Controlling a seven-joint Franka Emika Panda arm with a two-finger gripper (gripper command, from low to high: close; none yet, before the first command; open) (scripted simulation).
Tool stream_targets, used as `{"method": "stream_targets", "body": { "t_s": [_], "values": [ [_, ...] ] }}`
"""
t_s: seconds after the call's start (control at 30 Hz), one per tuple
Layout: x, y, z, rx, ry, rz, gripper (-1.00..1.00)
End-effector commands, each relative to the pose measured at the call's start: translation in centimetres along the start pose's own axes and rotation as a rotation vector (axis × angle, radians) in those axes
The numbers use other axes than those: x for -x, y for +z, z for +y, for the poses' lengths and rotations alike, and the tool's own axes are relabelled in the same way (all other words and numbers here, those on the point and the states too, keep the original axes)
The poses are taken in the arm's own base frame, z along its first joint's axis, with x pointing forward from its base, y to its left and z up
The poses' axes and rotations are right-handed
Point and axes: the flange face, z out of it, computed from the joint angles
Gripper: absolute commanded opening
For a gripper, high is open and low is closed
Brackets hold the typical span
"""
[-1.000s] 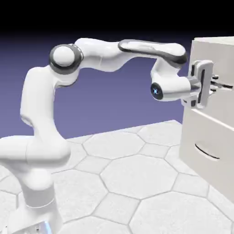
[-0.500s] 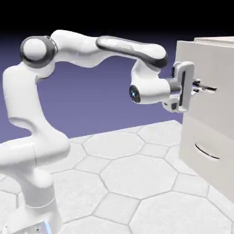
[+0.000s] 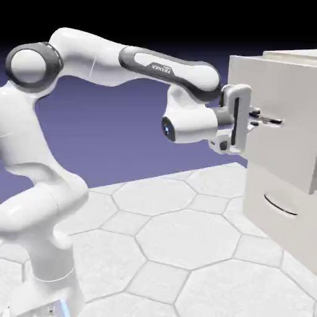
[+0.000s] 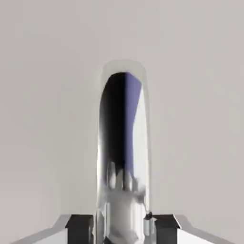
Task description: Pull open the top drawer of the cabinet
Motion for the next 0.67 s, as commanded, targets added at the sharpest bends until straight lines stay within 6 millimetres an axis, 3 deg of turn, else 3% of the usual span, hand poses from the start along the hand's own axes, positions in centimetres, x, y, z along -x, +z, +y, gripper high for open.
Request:
{"method": "stream_targets", "body": {
  "t_s": [0.0,0.07,0.23,0.47,0.5,0.53,0.63],
  "values": [
    [0.0,-1.1,0.0,0.001,0.000,0.001,-1.00],
    [0.1,-2.6,-0.1,-0.003,0.000,-0.003,-1.00],
    [0.0,-2.4,0.0,-0.001,0.000,-0.001,-1.00],
    [0.0,-10.6,0.0,0.001,0.000,0.001,-1.00],
    [0.0,-10.6,0.0,0.001,0.000,0.001,1.00],
    [0.0,-10.6,0.0,0.001,0.000,0.001,1.00],
    [0.1,-14.5,0.0,0.001,-0.003,0.002,1.00]
  ]
}}
